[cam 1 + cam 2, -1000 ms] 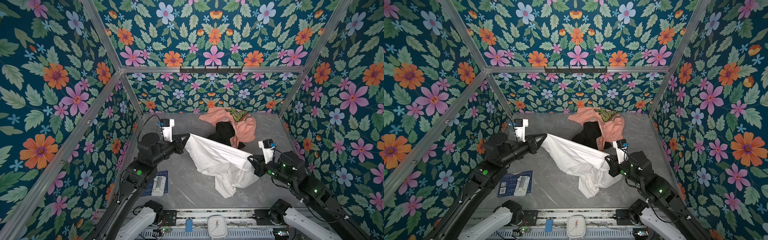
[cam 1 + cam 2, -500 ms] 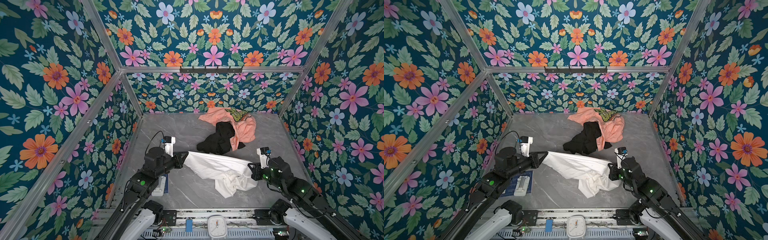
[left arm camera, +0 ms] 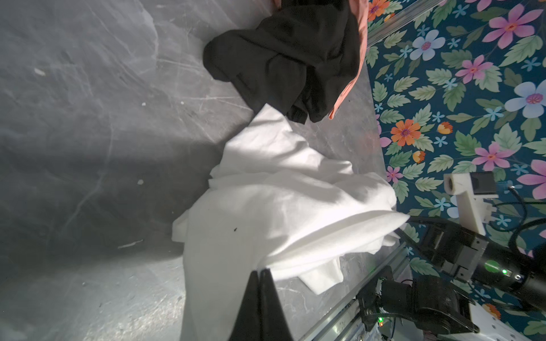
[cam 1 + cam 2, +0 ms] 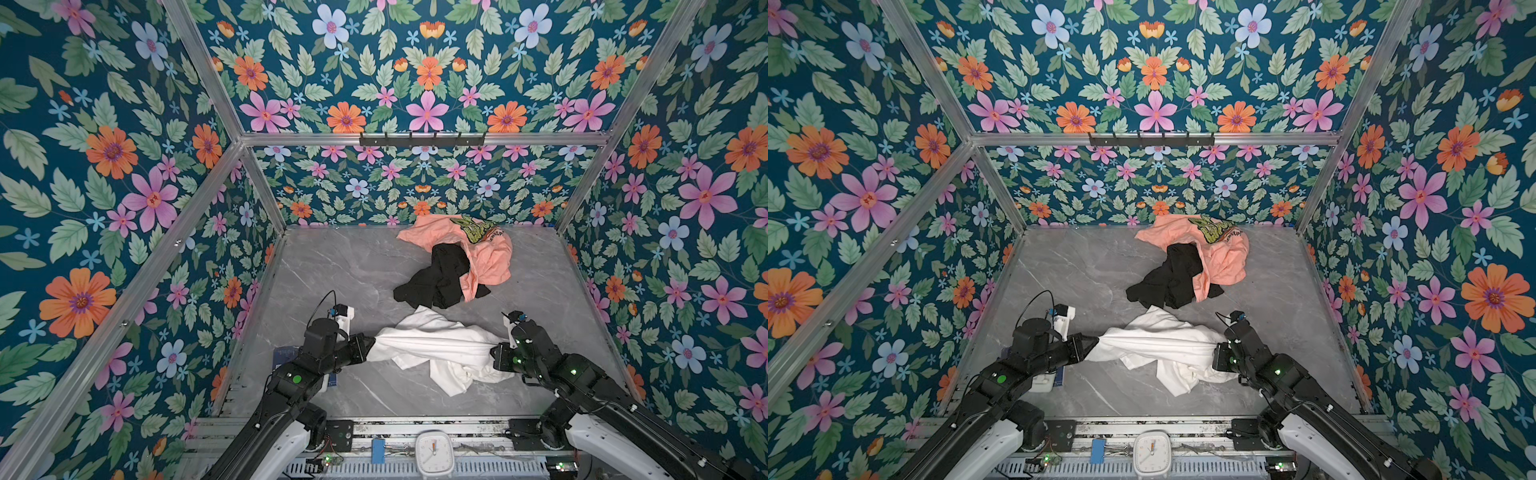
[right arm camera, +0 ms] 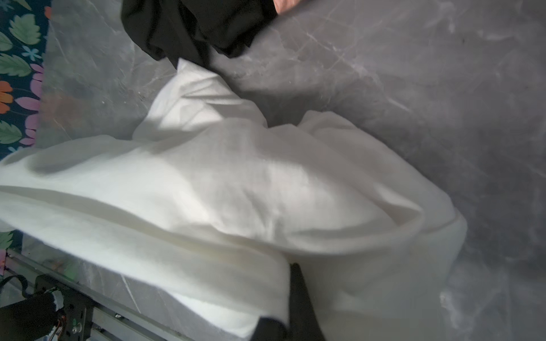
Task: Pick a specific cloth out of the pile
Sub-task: 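Lower the white t-shirt with both grippers onto the table nearer the robot, then open both grippers to release the white t-shirt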
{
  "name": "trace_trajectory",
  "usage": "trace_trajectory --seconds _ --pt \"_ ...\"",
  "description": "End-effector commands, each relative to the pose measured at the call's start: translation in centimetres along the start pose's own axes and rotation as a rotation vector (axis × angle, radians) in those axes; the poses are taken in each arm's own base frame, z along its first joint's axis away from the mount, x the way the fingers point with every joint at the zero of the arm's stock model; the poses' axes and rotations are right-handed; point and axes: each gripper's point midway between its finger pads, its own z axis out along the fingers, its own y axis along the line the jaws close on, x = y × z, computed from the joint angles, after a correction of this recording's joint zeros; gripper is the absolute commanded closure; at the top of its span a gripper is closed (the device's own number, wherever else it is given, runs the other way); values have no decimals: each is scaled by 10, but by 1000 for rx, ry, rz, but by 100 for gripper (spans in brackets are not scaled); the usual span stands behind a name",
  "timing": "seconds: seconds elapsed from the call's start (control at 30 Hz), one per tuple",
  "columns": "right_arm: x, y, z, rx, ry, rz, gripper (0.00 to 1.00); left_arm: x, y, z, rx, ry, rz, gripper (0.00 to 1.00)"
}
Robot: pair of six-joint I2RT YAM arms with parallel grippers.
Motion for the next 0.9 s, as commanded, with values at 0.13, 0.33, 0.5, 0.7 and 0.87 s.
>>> trace_trajectory --seconds 0.13,0.33,0.5,0.7,0.87 --pt "22 -4 19 -2 96 99 100 9 18 14 -64 40 -71 100" --pt "32 -12 31 22 127 114 100 20 30 26 -79 61 -112 100" --pt "36 -19 35 39 126 121 100 21 36 27 -99 56 -107 94" --pt "21 -19 11 63 64 82 49 2 26 24 -112 23 -32 62" --pt "3 -15 -21 57 -21 64 25 -15 13 17 -128 12 32 37"
